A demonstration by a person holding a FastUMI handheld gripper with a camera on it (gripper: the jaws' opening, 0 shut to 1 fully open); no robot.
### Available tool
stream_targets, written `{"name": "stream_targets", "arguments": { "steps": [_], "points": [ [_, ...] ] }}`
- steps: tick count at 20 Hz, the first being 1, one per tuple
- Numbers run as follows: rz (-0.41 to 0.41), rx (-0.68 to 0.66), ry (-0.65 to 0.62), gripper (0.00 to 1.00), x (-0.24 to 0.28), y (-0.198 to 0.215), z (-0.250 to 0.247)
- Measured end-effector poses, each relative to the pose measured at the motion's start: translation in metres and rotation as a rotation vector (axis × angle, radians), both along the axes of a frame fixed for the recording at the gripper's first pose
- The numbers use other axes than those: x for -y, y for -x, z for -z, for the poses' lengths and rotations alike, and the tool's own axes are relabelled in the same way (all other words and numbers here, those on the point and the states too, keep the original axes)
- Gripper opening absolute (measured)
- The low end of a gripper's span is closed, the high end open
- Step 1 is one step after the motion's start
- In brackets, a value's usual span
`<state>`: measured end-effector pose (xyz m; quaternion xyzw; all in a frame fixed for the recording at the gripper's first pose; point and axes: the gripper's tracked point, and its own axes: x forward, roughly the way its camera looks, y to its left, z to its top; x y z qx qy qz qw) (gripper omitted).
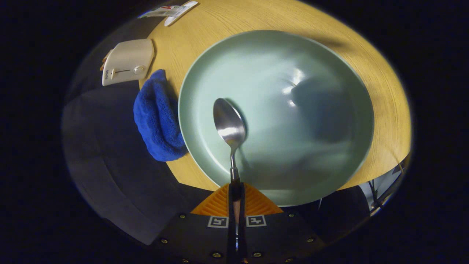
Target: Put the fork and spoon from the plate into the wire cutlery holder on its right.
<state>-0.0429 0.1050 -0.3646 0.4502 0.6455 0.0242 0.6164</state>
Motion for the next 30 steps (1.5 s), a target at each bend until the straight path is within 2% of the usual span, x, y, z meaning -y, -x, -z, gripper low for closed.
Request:
{"name": "stream_targets", "arguments": {
  "steps": [7, 15, 22, 30],
  "points": [
    [-0.002, 0.047, 0.001, 0.03, 0.007, -0.002, -0.008],
    [0.033, 0.156, 0.047, 0.03, 0.035, -0.003, -0.037],
    [0.163, 0.238, 0.017, 0.03, 0.068, -0.002, -0.074],
    [0.322, 0.289, 0.020, 0.03, 0.123, 0.017, -0.101]
  ]
}}
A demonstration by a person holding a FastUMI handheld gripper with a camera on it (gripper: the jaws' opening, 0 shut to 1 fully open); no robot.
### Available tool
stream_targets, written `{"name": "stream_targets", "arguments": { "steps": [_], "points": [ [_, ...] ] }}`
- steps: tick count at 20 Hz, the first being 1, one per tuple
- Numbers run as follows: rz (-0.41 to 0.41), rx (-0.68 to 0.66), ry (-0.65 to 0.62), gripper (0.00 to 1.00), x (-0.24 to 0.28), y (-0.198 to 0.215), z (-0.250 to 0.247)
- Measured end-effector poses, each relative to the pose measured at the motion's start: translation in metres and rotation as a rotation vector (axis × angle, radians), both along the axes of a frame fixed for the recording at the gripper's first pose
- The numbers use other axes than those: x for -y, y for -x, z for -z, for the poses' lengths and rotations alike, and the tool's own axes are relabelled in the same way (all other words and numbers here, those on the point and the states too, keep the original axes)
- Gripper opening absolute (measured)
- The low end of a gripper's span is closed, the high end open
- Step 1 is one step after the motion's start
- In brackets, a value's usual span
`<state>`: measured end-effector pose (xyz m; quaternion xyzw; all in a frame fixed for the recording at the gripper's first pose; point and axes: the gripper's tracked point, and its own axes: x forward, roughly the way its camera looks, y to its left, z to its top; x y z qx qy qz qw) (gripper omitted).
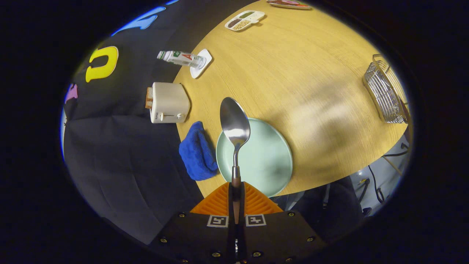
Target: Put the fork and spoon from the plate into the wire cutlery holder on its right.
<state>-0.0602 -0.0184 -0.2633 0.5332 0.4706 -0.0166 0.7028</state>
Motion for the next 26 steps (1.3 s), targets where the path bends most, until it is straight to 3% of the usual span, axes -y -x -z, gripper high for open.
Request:
{"name": "stream_targets", "arguments": {
  "steps": [17, 22, 26],
  "points": [
    [0.293, 0.051, -0.018, 0.03, 0.101, 0.046, -0.039],
    [0.265, -0.012, 0.001, 0.03, 0.136, 0.078, -0.038],
    [0.158, -0.120, 0.026, 0.03, 0.159, 0.113, -0.030]
  ]
}}
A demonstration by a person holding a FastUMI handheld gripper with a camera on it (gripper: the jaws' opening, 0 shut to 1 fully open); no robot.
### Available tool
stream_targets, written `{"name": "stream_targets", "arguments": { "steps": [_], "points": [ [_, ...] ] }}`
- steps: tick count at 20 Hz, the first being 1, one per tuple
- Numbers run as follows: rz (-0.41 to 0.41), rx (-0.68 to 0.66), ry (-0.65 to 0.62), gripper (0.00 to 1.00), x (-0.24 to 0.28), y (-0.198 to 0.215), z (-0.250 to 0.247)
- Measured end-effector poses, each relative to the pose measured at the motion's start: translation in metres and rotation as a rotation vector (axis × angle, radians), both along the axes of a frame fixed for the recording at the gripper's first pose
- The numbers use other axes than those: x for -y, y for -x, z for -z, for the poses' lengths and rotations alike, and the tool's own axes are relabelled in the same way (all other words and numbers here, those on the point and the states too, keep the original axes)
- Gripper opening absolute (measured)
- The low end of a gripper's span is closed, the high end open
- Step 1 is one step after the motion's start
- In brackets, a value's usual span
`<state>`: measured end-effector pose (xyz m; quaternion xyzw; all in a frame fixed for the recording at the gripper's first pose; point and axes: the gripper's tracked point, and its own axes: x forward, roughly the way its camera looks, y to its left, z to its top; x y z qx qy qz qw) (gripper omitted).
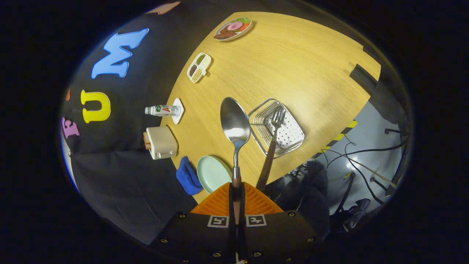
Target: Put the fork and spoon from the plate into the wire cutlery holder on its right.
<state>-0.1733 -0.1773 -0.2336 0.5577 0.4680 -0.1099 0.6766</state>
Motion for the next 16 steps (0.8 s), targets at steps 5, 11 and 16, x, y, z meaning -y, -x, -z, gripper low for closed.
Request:
{"name": "stream_targets", "arguments": {
  "steps": [5, 11, 16],
  "points": [
    [-0.098, -0.125, -0.045, 0.03, 0.006, 0.020, 0.014],
    [-0.231, -0.285, -0.081, 0.03, 0.008, 0.034, 0.038],
    [-0.337, -0.434, -0.072, 0.03, 0.023, 0.039, 0.051]
  ]
}}
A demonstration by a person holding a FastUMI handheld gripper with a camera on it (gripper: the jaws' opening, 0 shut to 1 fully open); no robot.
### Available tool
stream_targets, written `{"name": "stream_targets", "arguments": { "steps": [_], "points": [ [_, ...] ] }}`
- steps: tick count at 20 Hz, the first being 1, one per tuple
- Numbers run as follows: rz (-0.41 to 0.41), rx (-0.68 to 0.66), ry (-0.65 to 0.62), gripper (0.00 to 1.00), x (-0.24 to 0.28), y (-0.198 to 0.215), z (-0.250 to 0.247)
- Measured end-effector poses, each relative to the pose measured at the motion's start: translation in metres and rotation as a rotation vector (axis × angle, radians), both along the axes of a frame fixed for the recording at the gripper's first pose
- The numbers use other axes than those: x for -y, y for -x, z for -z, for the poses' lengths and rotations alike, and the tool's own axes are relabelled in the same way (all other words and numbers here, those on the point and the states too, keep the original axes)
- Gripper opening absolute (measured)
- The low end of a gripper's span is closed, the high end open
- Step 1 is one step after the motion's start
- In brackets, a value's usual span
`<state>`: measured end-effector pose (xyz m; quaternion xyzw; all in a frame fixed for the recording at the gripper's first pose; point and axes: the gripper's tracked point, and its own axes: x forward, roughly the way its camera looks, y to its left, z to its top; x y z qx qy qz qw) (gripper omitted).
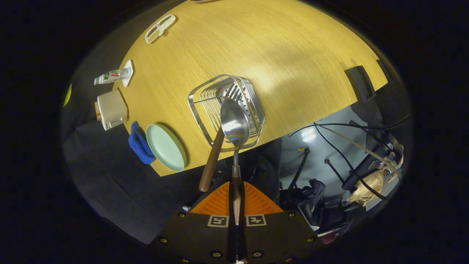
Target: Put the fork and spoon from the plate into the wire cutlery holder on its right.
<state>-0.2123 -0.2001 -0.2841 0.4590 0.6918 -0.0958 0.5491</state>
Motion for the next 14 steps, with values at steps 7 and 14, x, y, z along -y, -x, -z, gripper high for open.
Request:
{"name": "stream_targets", "arguments": {
  "steps": [7, 14],
  "points": [
    [-0.058, -0.050, 0.034, 0.07, 0.015, -0.013, 0.001],
    [-0.015, 0.019, 0.091, 0.20, 0.020, -0.033, -0.002]
  ]
}}
